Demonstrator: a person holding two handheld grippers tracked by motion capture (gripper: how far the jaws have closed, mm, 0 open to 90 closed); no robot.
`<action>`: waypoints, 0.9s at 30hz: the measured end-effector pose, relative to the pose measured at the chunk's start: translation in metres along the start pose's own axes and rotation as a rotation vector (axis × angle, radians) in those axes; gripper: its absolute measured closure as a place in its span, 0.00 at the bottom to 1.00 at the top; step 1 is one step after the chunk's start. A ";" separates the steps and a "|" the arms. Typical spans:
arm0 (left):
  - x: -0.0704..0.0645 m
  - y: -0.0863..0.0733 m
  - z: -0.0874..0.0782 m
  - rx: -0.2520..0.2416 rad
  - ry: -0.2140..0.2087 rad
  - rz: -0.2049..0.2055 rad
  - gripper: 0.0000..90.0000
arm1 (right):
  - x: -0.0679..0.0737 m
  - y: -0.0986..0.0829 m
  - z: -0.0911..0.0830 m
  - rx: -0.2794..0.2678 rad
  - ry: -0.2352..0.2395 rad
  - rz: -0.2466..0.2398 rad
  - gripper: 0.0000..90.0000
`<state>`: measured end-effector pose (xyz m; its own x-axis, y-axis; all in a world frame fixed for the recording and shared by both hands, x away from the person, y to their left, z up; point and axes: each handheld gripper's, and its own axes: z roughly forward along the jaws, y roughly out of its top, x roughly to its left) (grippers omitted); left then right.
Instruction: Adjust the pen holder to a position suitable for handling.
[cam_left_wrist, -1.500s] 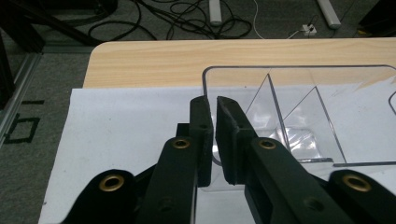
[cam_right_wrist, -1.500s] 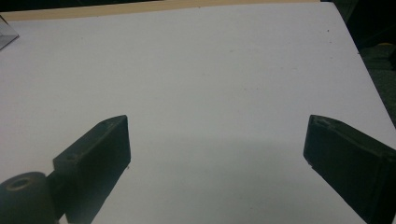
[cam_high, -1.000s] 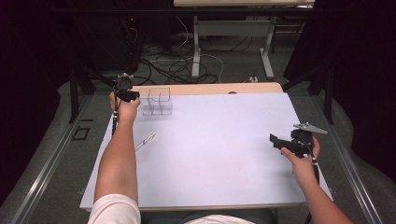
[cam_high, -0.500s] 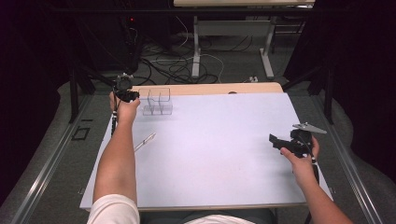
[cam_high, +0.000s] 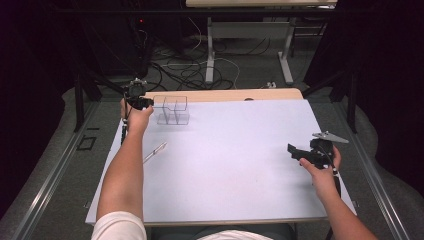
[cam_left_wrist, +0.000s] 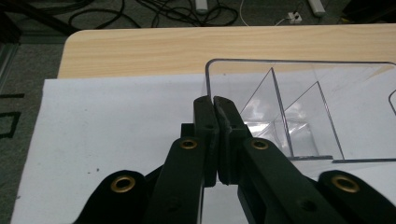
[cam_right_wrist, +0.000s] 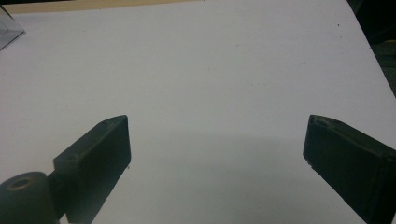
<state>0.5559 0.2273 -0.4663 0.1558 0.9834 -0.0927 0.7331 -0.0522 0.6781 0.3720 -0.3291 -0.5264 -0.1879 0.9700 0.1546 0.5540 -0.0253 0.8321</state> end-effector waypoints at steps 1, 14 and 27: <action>-0.003 0.000 -0.001 0.007 -0.009 -0.005 1.00 | 0.000 0.000 0.000 0.000 0.000 0.001 0.08; -0.046 -0.015 -0.013 0.044 -0.068 -0.017 0.99 | 0.002 0.001 0.001 -0.008 0.010 -0.015 0.08; -0.095 -0.038 -0.026 0.037 -0.105 -0.018 0.99 | 0.006 0.001 0.003 -0.001 0.020 -0.019 0.08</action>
<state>0.4960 0.1408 -0.4640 0.2096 0.9607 -0.1822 0.7599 -0.0428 0.6486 0.3742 -0.3228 -0.5261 -0.2139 0.9653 0.1495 0.5497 -0.0076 0.8353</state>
